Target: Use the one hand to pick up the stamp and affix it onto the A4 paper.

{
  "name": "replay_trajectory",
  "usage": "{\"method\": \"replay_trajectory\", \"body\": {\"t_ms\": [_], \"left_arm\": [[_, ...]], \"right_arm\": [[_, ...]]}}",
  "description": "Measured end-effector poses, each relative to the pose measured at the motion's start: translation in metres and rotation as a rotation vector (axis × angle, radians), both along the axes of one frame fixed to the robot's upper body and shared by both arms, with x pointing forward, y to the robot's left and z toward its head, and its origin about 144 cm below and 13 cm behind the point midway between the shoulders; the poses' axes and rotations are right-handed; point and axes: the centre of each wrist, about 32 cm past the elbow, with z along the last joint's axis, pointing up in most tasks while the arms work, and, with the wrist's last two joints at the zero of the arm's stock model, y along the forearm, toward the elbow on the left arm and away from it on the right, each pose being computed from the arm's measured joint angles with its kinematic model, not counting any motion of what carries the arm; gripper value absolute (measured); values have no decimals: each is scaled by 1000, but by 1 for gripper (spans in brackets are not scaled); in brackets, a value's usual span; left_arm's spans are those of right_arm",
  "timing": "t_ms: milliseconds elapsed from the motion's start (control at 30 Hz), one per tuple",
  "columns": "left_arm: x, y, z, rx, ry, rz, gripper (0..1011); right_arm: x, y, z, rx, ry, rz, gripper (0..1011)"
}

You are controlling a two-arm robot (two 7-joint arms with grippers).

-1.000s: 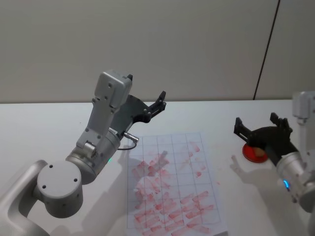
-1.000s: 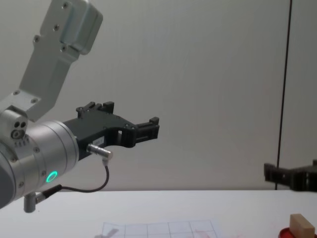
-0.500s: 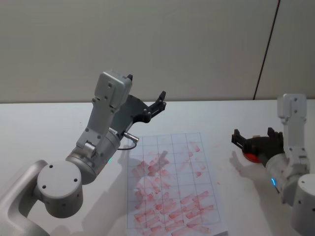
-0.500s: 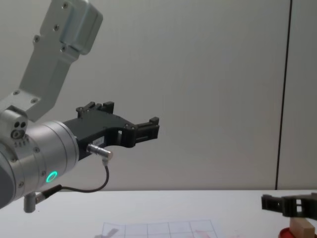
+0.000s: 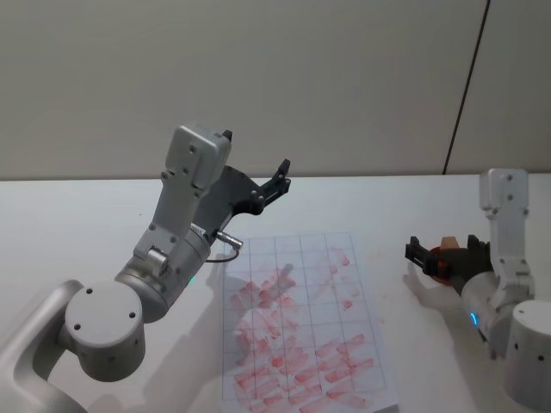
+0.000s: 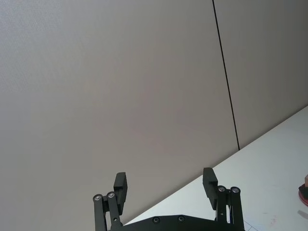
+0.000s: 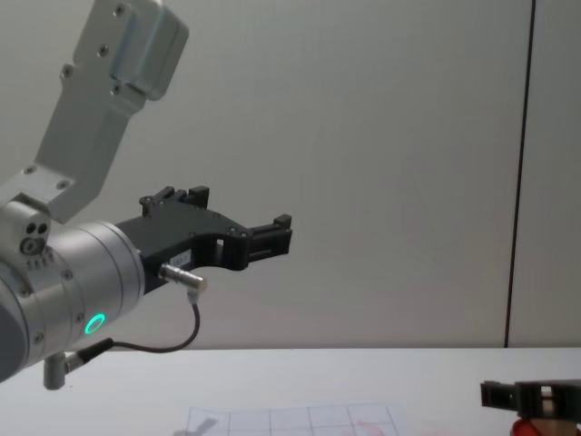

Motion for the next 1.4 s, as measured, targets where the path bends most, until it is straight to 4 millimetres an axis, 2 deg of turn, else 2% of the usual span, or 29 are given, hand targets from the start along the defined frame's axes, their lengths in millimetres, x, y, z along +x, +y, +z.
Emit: {"method": "replay_trajectory", "body": {"t_ms": [200, 333, 567, 767, 1133, 1400], "left_arm": [[0, 0, 0, 0, 0, 0, 1001], [0, 0, 0, 0, 0, 0, 1001], [0, 0, 0, 0, 0, 0, 1001], [0, 0, 0, 0, 0, 0, 1001], [0, 0, 0, 0, 0, 0, 1001], [0, 0, 0, 0, 0, 0, 1001]], "right_arm": [[1, -1, -1, -4, 19, -12, 1001], [1, -2, -3, -9, 33, -22, 941], [2, -5, -5, -17, 54, -34, 759], [2, -7, -6, -24, 59, -40, 545], [3, -9, -8, -28, 62, -42, 224], [4, -11, -10, -21, 75, -46, 219]]}}
